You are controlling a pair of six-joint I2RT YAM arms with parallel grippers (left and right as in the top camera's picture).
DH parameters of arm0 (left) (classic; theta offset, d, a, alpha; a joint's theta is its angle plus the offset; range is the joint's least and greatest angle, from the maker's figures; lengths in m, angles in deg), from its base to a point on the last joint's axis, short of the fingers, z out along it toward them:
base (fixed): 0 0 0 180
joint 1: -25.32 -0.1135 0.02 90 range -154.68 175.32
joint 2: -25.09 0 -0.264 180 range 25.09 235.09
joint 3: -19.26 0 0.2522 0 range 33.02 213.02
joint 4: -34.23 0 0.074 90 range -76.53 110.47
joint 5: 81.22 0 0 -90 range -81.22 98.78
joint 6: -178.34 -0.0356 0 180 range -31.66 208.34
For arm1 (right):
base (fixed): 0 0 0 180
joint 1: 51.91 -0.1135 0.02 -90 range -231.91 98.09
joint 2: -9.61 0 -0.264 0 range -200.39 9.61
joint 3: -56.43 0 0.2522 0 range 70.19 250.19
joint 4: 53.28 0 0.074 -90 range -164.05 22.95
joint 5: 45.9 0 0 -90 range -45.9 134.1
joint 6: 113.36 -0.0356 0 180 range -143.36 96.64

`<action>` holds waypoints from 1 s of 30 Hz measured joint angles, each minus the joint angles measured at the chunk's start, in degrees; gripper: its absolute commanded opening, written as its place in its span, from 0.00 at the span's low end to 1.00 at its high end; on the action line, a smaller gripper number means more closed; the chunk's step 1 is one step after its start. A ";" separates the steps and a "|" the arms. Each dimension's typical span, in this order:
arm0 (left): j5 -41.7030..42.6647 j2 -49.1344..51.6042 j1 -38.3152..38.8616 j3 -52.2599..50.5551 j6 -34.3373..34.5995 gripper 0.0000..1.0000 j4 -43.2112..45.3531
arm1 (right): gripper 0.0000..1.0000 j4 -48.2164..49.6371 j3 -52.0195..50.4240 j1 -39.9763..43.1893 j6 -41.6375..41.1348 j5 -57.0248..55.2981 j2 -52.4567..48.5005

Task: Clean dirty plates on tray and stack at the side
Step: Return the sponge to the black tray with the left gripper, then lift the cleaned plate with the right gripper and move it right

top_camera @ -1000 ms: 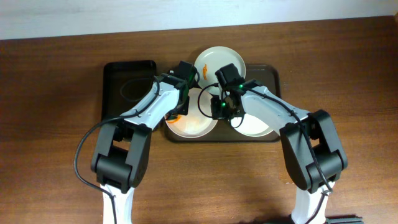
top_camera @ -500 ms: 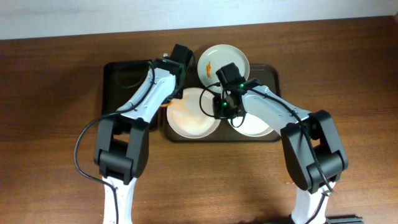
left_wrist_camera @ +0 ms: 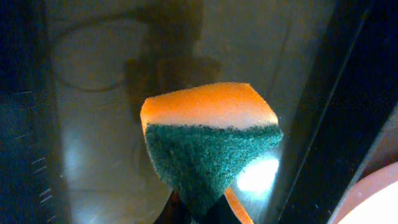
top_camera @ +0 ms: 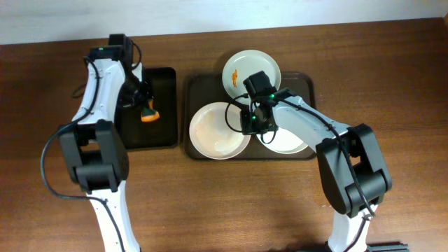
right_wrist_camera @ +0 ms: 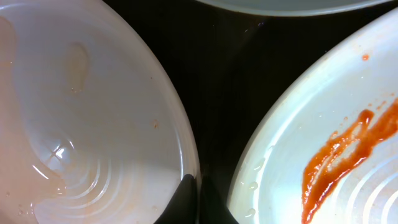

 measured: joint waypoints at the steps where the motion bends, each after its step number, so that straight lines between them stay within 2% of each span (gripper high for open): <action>1: 1.05 1.16 0.20 -0.26 -1.14 1.00 -0.02 | 0.04 0.00 0.00 0.00 0.00 -0.02 0.00; 5: 2.80 2.14 0.28 0.46 -1.60 1.00 -2.05 | 0.04 0.04 0.00 0.00 0.48 0.04 0.00; 9: 3.56 2.73 0.28 14.29 -1.73 1.00 -13.33 | 0.04 0.24 0.00 0.04 1.79 0.46 0.00; 15: 3.56 2.62 0.28 16.85 -1.73 1.00 -13.57 | 0.04 -0.81 -0.09 0.04 4.13 0.13 2.25; 18: 3.56 2.62 0.28 16.85 -1.73 1.00 -13.60 | 0.04 -9.81 5.16 -0.20 7.17 -7.41 6.75; 21: 3.56 2.62 0.28 16.85 -1.73 1.00 -13.60 | 0.04 -15.76 13.07 -2.82 9.68 -19.69 8.46; 26: 3.54 2.62 0.28 16.85 -1.73 1.00 -13.60 | 0.04 -16.46 19.12 -11.28 10.73 -41.86 8.48; 30: 3.56 2.62 0.28 16.85 -1.73 1.00 -13.60 | 0.04 -15.72 19.19 -17.70 14.38 -56.94 8.48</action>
